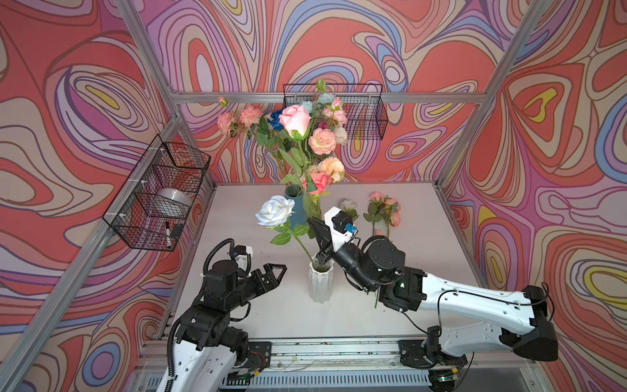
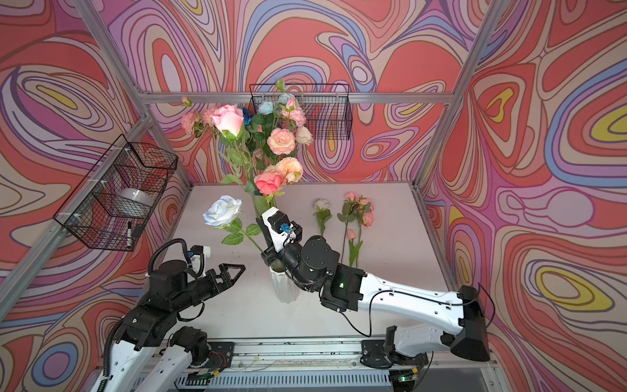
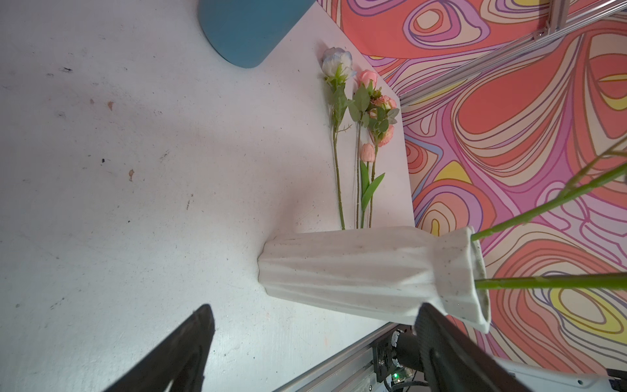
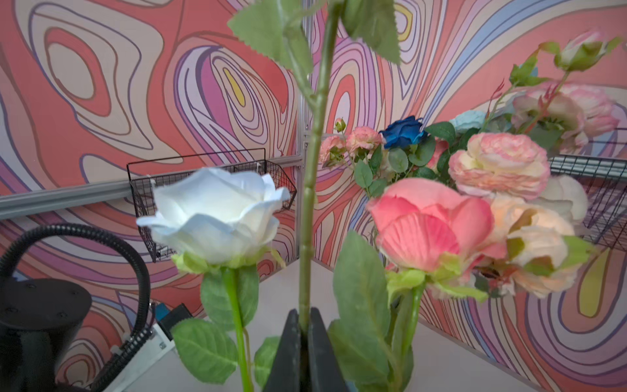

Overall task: Arrange flowers in a vase
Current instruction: Place the flower in the vase.

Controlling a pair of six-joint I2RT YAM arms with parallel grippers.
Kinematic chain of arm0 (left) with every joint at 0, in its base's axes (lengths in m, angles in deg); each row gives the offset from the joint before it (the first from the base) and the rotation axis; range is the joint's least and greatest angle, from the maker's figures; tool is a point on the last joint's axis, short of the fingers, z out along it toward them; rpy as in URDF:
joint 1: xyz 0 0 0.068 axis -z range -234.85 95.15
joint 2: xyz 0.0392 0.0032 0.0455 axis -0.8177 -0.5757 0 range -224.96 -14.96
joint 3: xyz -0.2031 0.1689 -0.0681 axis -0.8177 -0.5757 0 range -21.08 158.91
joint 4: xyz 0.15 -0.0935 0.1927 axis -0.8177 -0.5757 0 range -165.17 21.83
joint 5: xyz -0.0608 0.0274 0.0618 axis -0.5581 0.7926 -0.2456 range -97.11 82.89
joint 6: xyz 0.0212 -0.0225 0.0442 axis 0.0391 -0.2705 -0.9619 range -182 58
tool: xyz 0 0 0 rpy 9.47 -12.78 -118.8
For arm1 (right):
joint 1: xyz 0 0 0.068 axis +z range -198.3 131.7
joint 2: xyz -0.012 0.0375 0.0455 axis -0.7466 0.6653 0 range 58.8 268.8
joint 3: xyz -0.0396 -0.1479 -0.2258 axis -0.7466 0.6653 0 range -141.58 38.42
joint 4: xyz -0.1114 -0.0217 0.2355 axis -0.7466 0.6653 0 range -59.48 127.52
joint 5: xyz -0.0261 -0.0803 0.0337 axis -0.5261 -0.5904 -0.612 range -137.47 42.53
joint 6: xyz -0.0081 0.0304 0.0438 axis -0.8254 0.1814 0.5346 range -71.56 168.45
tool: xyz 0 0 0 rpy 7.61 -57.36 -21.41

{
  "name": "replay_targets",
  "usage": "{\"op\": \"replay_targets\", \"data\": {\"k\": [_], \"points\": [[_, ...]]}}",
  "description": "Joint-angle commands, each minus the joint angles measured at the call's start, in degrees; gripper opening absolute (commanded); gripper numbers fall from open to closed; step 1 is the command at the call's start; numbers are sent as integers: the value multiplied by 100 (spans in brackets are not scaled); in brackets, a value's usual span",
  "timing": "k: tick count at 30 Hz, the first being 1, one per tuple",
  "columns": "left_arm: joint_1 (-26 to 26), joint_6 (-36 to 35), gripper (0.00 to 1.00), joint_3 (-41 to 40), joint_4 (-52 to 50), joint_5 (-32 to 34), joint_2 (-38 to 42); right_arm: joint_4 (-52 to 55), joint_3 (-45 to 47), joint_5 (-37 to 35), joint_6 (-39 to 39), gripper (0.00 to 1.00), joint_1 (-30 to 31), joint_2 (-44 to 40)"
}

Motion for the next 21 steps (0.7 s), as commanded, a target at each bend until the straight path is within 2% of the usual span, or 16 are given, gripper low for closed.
{"op": "replay_targets", "data": {"k": [1, 5, 8, 12, 15, 21], "points": [[13, 3, 95, 186, -75, -60, 81, -361, 266, -238, 304, 0, 22, -116], [16, 18, 95, 162, -63, -49, 112, -10, 674, -277, 933, 0, 25, -335], [14, 15, 95, 136, -43, -66, 107, 773, 632, -253, 1443, 2, 20, -376], [14, -7, 95, 129, -37, -68, 90, 1969, 428, -52, 2085, 33, 18, -432], [10, -30, 95, 119, -26, -53, 82, 2545, 571, -43, 2537, 41, 19, -771], [15, -68, 95, 74, -36, 26, 46, 3595, 1237, -398, 3574, 48, 21, -1858]]}}
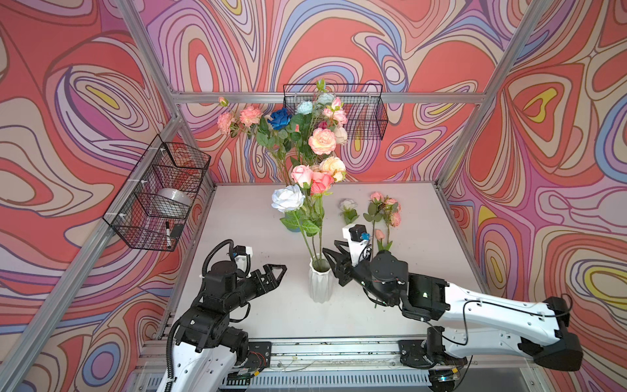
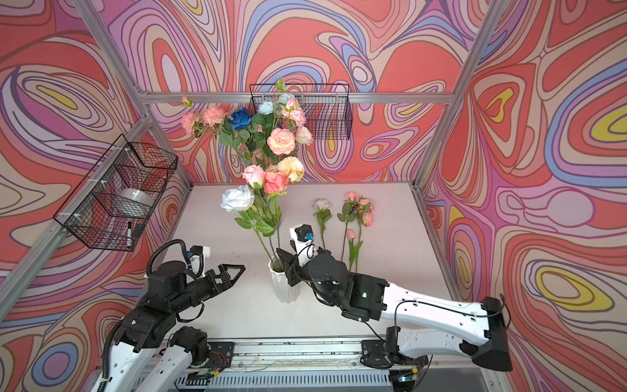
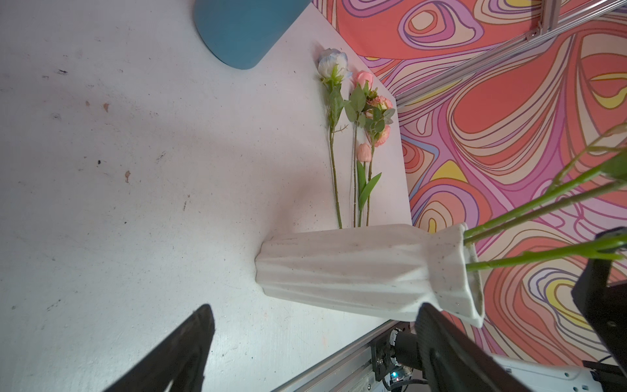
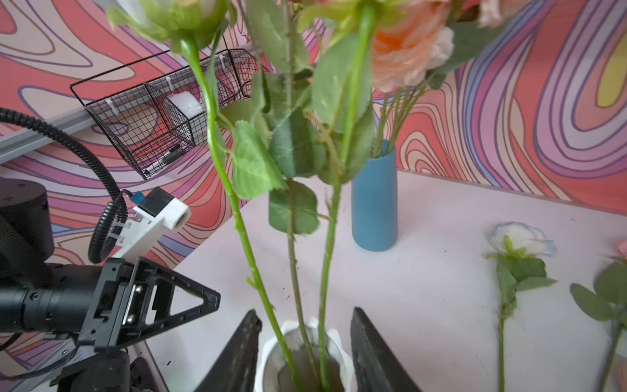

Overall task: Arrange flowers in a vase
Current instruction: Place the flower in the vase, then pick up the flower from the center of the table.

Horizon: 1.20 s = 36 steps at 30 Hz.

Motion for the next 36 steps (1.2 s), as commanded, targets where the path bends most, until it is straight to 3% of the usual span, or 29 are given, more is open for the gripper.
{"op": "replay_targets", "data": {"k": [1, 4, 9, 12, 20, 29, 31, 36], "points": [[9, -73, 95, 63, -36, 59, -20, 1089, 393, -397, 971, 50, 10, -507], [16, -73, 95, -26, -3, 76, -30, 1982, 548, -360, 1662, 53, -460, -534], [16, -69, 95, -114, 52, 18, -65, 1977, 976, 1860, 1703, 49, -2721, 333], [15, -107, 95, -83, -9, 24, -42, 1699, 852, 2280, 1272, 48, -3390, 1329], [6, -108, 95, -58, -62, -29, -28, 1458, -617, 2211, 455, 46, -3875, 3876], [6, -108, 95, 0, -156, -47, 75, 1880, -1887, 1838, 417, 39, -4168, 5549], [0, -108, 95, 44, -202, -66, 90, 1949, -2018, 1890, 355, 32, -4179, 5740], [2, -60, 95, 252, -338, -102, 174, 1765, -1851, 2049, 332, 5, -4185, 5649]]}}
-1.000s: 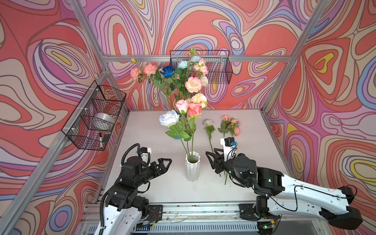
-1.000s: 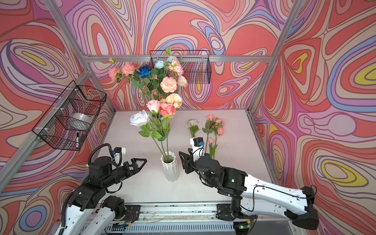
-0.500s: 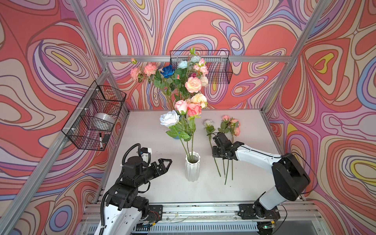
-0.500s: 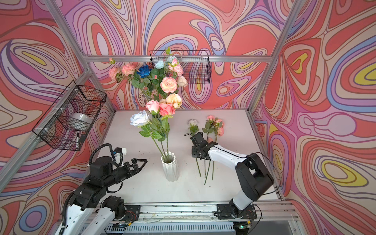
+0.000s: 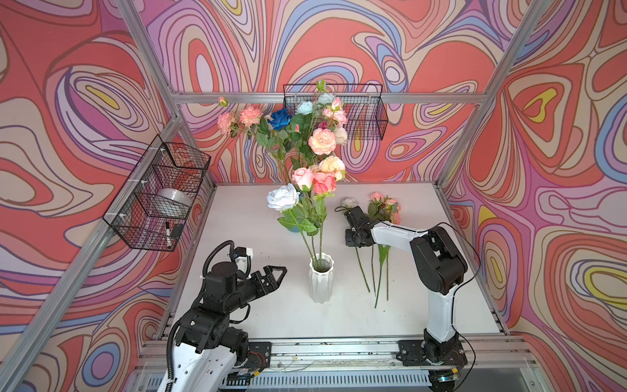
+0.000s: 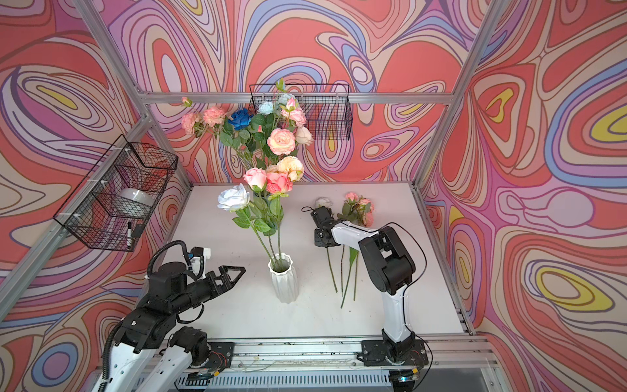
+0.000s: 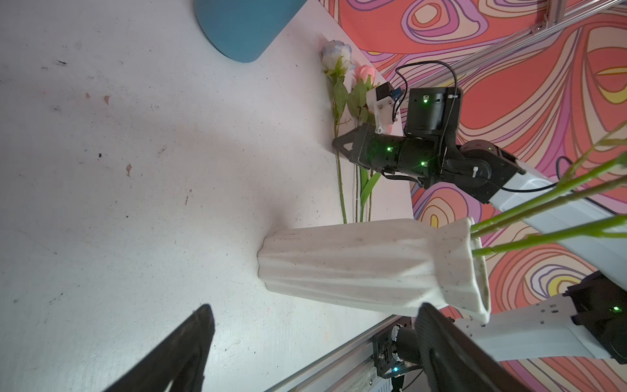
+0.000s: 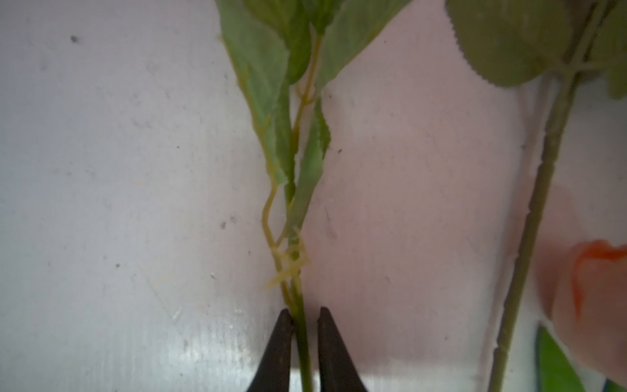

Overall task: Arrange flowers in a vase
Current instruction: Pick up the flower from the center of the table, then place the flower in the vase.

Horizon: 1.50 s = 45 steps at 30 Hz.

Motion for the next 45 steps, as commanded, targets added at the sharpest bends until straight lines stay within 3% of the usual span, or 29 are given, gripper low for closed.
{"op": "replay_targets", "data": {"k": [1, 7, 14, 16, 20, 25, 29, 34, 45], "points": [[7, -12, 95, 320, -242, -50, 132, 84, 237, 78, -15, 0, -6, -47], [3, -17, 95, 703, -359, -85, 242, -599, 1160, 61, 60, 0, -6, -1300], [0, -73, 95, 871, -487, 12, 329, -775, 2003, -86, 267, 0, 88, -4135], [6, -73, 95, 862, -485, -10, 340, -643, 1840, -392, 147, 0, 407, -4746], [7, -108, 95, 854, -588, 121, 358, -808, 1167, -1653, -400, 0, 1771, -5451], [3, -56, 95, 709, -593, 235, 414, -2442, 659, -2710, -1705, 0, 3439, -5401], [2, -45, 95, 643, -608, 265, 391, -3728, 208, -2913, -2953, 0, 4329, -5006], [6, -21, 95, 658, -498, 162, 384, -4030, -188, -2790, -3361, 0, 4519, -4527], [-1, -73, 95, 932, -446, 34, 288, -5777, 1013, -3026, -3770, 0, 4513, -4130]]}}
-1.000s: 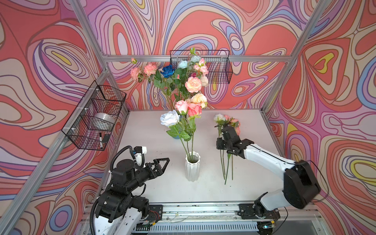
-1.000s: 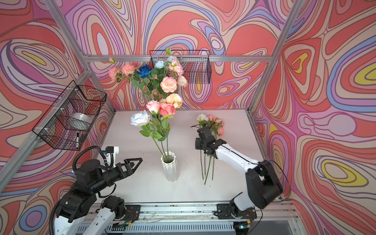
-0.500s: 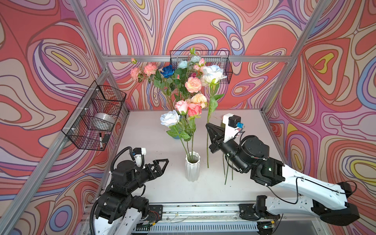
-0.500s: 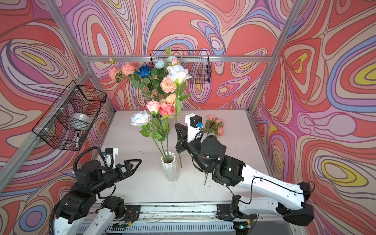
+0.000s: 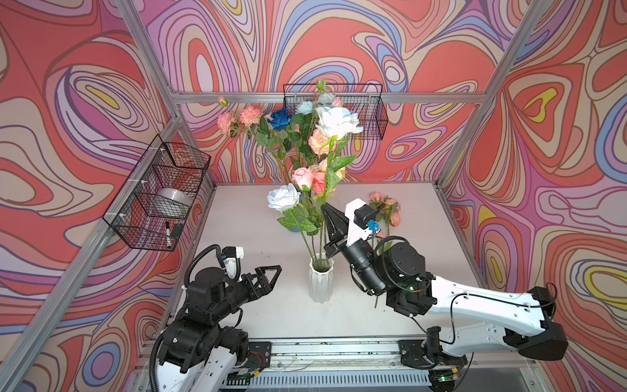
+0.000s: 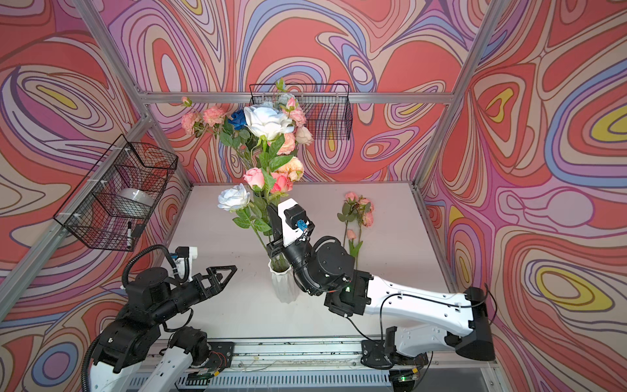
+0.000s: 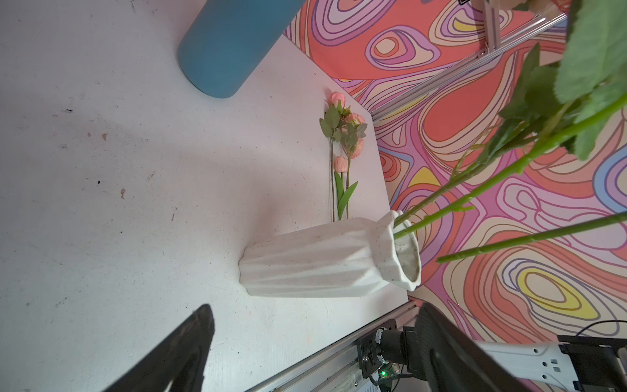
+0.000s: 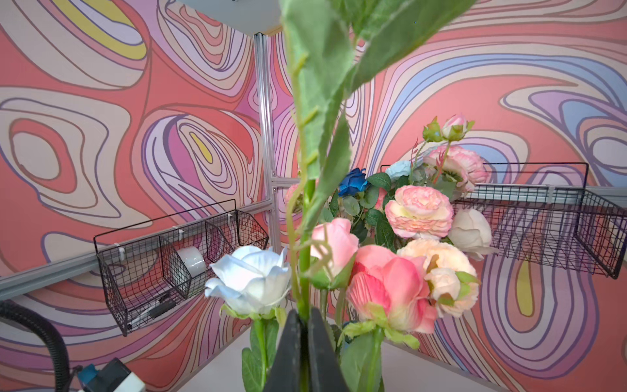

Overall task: Arrange flowers in a vase
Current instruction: Place the flower in the vase.

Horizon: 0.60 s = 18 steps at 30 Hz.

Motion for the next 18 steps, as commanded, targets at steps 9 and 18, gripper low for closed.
{"op": "replay_targets", "data": {"k": [9, 18], "points": [[2, -43, 95, -2, 185, -108, -82, -585, 1340, -249, 724, 0, 42, -143], [6, -73, 95, -192, 202, -107, -72, 1164, 2074, -231, 2223, 36, 210, -699]]}}
